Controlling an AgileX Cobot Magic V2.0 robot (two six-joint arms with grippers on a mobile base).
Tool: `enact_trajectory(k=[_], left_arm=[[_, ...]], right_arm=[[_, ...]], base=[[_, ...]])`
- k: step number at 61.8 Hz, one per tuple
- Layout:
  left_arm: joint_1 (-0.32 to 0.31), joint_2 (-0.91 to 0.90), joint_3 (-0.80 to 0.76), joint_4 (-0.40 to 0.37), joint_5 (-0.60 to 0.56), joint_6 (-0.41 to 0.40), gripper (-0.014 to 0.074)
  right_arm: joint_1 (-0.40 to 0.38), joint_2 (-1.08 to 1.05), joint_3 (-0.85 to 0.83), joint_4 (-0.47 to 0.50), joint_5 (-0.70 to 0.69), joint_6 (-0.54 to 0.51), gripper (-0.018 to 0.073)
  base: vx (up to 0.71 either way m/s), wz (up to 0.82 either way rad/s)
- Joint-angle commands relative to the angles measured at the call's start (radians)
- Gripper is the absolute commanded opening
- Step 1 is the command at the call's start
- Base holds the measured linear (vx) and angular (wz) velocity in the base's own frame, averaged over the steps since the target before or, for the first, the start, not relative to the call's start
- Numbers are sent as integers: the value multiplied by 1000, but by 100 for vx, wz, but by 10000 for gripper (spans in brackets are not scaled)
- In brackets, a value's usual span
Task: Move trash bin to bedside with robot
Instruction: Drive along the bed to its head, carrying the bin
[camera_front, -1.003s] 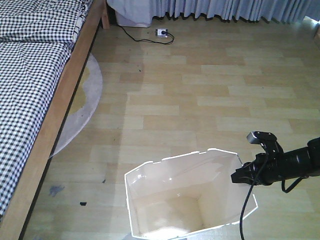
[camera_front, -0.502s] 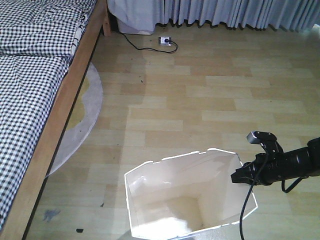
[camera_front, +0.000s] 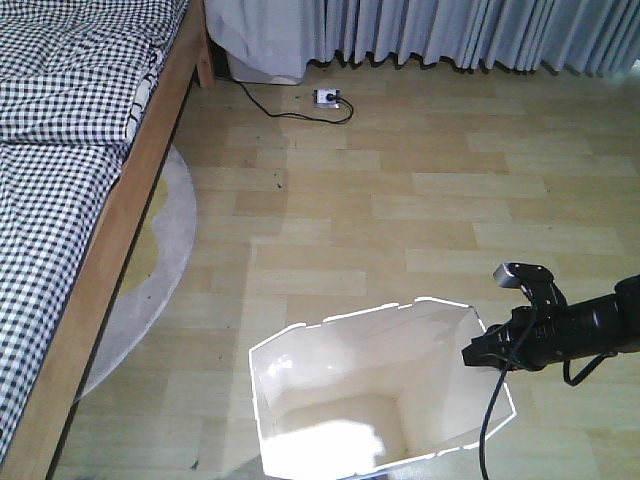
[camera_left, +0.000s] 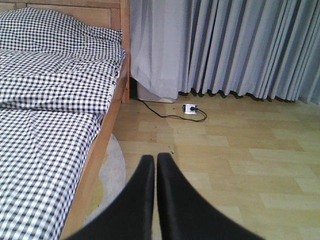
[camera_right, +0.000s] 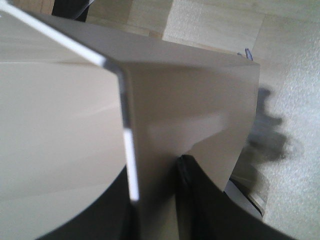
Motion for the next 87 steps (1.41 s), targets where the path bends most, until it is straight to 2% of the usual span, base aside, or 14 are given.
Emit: enact_trajectory(k=[1, 87], left_arm=[[1, -14, 12, -4, -69, -6, -6], [1, -14, 12, -4, -69, -6, -6]], right_arm=[[-4, -63, -11, 46, 223, 8, -3], [-4, -63, -11, 46, 223, 8, -3]], base=[[27, 0], [25, -1]])
